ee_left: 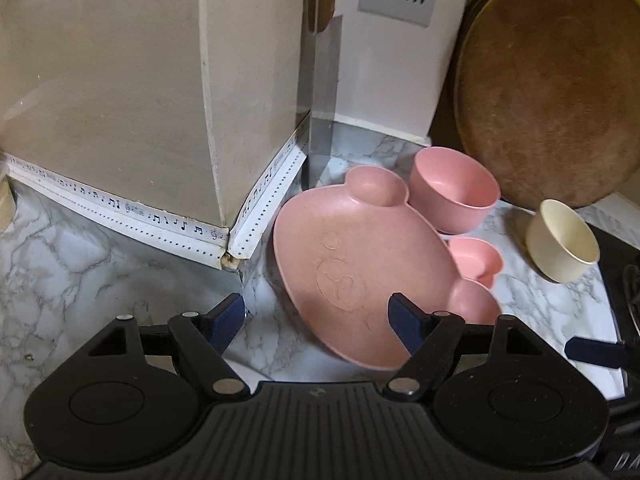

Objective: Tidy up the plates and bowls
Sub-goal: 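Move both tools toward the pink bear-shaped plate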

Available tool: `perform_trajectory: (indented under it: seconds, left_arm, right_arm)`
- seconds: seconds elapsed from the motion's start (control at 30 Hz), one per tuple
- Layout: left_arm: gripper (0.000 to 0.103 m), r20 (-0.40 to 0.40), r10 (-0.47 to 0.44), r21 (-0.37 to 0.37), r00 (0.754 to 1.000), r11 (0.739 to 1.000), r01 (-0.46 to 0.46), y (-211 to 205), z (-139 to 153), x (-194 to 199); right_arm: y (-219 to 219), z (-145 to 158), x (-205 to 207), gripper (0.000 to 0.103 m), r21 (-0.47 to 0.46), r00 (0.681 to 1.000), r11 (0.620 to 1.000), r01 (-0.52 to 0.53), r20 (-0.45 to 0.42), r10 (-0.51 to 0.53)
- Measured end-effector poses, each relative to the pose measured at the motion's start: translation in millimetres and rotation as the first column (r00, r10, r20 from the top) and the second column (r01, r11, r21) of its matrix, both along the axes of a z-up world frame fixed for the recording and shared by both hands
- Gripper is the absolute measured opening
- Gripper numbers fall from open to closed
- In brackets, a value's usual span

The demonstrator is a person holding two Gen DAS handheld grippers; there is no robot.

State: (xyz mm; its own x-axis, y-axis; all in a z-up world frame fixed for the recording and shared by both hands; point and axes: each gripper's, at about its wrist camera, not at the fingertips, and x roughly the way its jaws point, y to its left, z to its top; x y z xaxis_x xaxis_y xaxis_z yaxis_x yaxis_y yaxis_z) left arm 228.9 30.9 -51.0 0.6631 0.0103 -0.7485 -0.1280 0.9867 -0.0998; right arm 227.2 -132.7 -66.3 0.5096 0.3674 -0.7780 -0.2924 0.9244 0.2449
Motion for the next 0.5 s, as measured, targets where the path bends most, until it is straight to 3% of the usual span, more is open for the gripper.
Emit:
perform_trajectory:
  seconds: [0.23, 0.5]
  left_arm:
    - [0.079, -0.052, 0.009, -0.004, 0.999, 1.0, -0.01, 4.7, -16.3, 26.1]
    - [0.079, -0.109, -0.001, -0.054, 0.994, 0.999, -0.005, 9.2, -34.7, 42.9]
  right_arm:
    - [16.4, -20.2, 16.5, 0.087, 0.007, 0.995, 0.999, 0.042, -0.095, -0.041]
    - [-9.6, -33.5, 35.1, 0.076, 0.049, 0.972, 0.983, 0.175, -0.167, -0.165]
